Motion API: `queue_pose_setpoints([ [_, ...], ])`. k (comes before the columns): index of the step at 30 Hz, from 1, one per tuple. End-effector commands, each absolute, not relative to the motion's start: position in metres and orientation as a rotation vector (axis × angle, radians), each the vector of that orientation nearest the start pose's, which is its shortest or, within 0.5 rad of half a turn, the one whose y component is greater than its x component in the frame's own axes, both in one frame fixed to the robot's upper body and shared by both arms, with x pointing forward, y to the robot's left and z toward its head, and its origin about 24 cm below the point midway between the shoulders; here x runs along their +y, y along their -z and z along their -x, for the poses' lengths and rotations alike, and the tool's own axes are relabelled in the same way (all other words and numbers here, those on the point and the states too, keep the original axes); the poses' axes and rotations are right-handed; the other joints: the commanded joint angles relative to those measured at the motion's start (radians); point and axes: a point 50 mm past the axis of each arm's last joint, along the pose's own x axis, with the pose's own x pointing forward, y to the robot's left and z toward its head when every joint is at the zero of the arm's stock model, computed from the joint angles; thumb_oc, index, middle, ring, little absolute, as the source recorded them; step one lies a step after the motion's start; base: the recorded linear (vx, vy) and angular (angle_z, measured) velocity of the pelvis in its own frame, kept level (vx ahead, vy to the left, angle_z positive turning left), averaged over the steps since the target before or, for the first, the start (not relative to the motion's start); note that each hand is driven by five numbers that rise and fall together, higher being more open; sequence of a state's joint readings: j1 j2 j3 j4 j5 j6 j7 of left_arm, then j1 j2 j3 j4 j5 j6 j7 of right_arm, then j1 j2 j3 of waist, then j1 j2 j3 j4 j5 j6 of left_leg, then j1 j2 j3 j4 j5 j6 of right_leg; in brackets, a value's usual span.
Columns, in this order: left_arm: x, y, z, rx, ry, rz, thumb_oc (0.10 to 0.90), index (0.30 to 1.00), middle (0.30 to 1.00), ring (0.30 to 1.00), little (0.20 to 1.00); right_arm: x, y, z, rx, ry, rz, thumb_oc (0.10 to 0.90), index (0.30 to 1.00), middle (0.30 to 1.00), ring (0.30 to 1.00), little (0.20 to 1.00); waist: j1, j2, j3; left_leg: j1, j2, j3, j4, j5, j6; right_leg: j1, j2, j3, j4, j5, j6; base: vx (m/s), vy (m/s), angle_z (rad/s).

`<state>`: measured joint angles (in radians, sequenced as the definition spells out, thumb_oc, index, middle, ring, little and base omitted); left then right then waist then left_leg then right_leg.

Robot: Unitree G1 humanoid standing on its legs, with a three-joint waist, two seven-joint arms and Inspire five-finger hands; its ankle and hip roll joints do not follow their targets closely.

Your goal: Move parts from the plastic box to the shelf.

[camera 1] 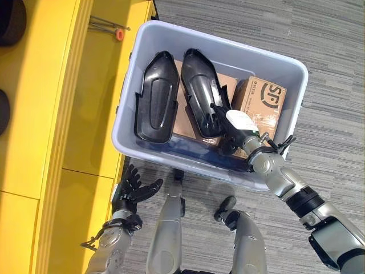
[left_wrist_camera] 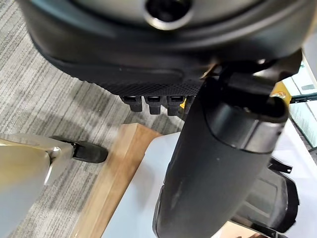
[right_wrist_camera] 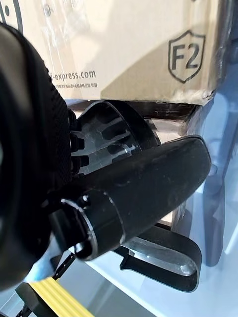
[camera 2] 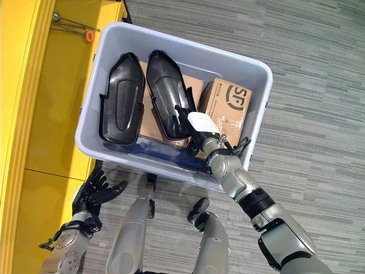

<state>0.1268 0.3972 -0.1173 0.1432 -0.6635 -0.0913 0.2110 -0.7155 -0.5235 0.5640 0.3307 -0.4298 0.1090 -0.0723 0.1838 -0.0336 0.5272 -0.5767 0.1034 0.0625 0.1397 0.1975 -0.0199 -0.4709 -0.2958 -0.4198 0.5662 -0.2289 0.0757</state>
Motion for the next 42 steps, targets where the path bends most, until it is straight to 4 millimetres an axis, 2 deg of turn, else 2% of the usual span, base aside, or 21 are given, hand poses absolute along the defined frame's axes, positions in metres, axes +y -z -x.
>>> queue_pose_setpoints([
  [1, 0.225, -0.023, -0.217, 0.081, -0.225, 0.28, 0.9, 1.0, 1.0, 1.0, 1.0, -0.125, -0.19, -0.368, -0.475, -0.115, 1.209, 0.9, 1.0, 1.0, 1.0, 1.0, 0.008, 0.011, -0.007, 0.027, 0.047, -0.04, 0.146, -0.224, -0.047, 0.026, -0.014, 0.036, -0.151, 0.115, 0.055, 0.01, 0.002, 0.04],
  [8, 0.225, -0.024, -0.219, 0.074, -0.228, 0.276, 0.9, 1.0, 1.0, 1.0, 1.0, -0.12, -0.187, -0.374, -0.454, -0.118, 1.222, 0.9, 1.0, 1.0, 1.0, 1.0, 0.021, 0.008, -0.007, 0.0, 0.041, -0.05, 0.156, -0.227, -0.044, 0.015, -0.014, 0.027, -0.146, 0.113, 0.056, 0.01, 0.001, 0.05],
  [16, 0.223, -0.028, -0.222, 0.06, -0.227, 0.275, 0.9, 1.0, 1.0, 1.0, 1.0, -0.118, -0.175, -0.384, -0.371, -0.106, 1.238, 0.9, 1.0, 1.0, 1.0, 1.0, 0.036, 0.01, -0.007, -0.053, 0.029, -0.067, 0.183, -0.233, -0.041, -0.014, -0.014, 0.023, -0.127, 0.104, 0.05, 0.0, 0.006, 0.08],
  [30, 0.213, -0.031, -0.228, 0.041, -0.232, 0.312, 0.9, 1.0, 1.0, 1.0, 1.0, -0.113, -0.132, -0.394, -0.164, -0.091, 1.13, 0.9, 1.0, 1.0, 1.0, 1.0, 0.044, 0.027, -0.007, -0.161, 0.015, -0.09, 0.269, -0.261, -0.035, -0.101, -0.017, 0.025, -0.043, 0.069, 0.041, 0.0, 0.007, 0.02],
  [31, 0.21, -0.032, -0.229, 0.043, -0.226, 0.316, 0.9, 1.0, 1.0, 1.0, 1.0, -0.113, -0.121, -0.393, -0.11, -0.092, 1.085, 0.9, 1.0, 1.0, 1.0, 1.0, 0.045, 0.031, -0.007, -0.167, 0.013, -0.091, 0.275, -0.263, -0.034, -0.107, -0.018, 0.024, -0.034, 0.064, 0.04, 0.0, 0.0, 0.0],
  [33, 0.209, -0.033, -0.23, 0.04, -0.222, 0.318, 0.9, 1.0, 1.0, 1.0, 1.0, -0.113, -0.112, -0.393, -0.071, -0.093, 1.058, 0.9, 1.0, 1.0, 1.0, 1.0, 0.044, 0.033, -0.007, -0.169, 0.012, -0.091, 0.276, -0.264, -0.034, -0.111, -0.02, 0.023, -0.025, 0.06, 0.041, 0.0, 0.0, 0.0],
  [34, 0.208, -0.034, -0.231, 0.036, -0.219, 0.321, 0.9, 1.0, 1.0, 1.0, 1.0, -0.113, -0.108, -0.393, -0.045, -0.091, 1.04, 0.794, 0.852, 0.852, 0.852, 0.852, 0.045, 0.035, -0.007, -0.17, 0.011, -0.091, 0.278, -0.265, -0.034, -0.112, -0.021, 0.025, -0.022, 0.059, 0.041, 0.0, 0.0, 0.0],
  [36, 0.208, -0.034, -0.231, 0.036, -0.22, 0.323, 0.9, 1.0, 1.0, 1.0, 1.0, -0.114, -0.102, -0.393, -0.016, -0.089, 1.015, 0.471, 0.399, 0.399, 0.399, 0.399, 0.044, 0.036, -0.007, -0.171, 0.011, -0.09, 0.281, -0.265, -0.034, -0.114, -0.021, 0.026, -0.017, 0.058, 0.04, 0.0, 0.0, 0.0],
  [37, 0.206, -0.034, -0.232, 0.038, -0.216, 0.331, 0.9, 1.0, 1.0, 1.0, 1.0, -0.114, -0.093, -0.391, 0.036, -0.074, 0.923, 0.4, 0.3, 0.3, 0.3, 0.3, 0.043, 0.04, -0.007, -0.171, 0.009, -0.09, 0.283, -0.266, -0.034, -0.116, -0.02, 0.027, -0.012, 0.056, 0.04, 0.0, 0.0, 0.0],
  [39, 0.205, -0.033, -0.233, 0.044, -0.214, 0.331, 0.9, 1.0, 1.0, 1.0, 1.0, -0.114, -0.083, -0.389, 0.09, -0.061, 0.849, 0.4, 0.3, 0.3, 0.3, 0.3, 0.043, 0.042, -0.007, -0.167, 0.009, -0.089, 0.282, -0.266, -0.033, -0.114, -0.02, 0.027, -0.012, 0.055, 0.039, 0.0, 0.0, 0.0],
  [42, 0.204, -0.033, -0.234, 0.047, -0.215, 0.33, 0.9, 1.0, 1.0, 1.0, 1.0, -0.109, -0.082, -0.387, 0.076, -0.071, 0.825, 0.4, 0.3, 0.3, 0.3, 0.3, 0.038, 0.041, -0.007, -0.158, 0.009, -0.089, 0.279, -0.266, -0.033, -0.11, -0.022, 0.029, -0.011, 0.056, 0.039, 0.0, 0.0, 0.0],
])
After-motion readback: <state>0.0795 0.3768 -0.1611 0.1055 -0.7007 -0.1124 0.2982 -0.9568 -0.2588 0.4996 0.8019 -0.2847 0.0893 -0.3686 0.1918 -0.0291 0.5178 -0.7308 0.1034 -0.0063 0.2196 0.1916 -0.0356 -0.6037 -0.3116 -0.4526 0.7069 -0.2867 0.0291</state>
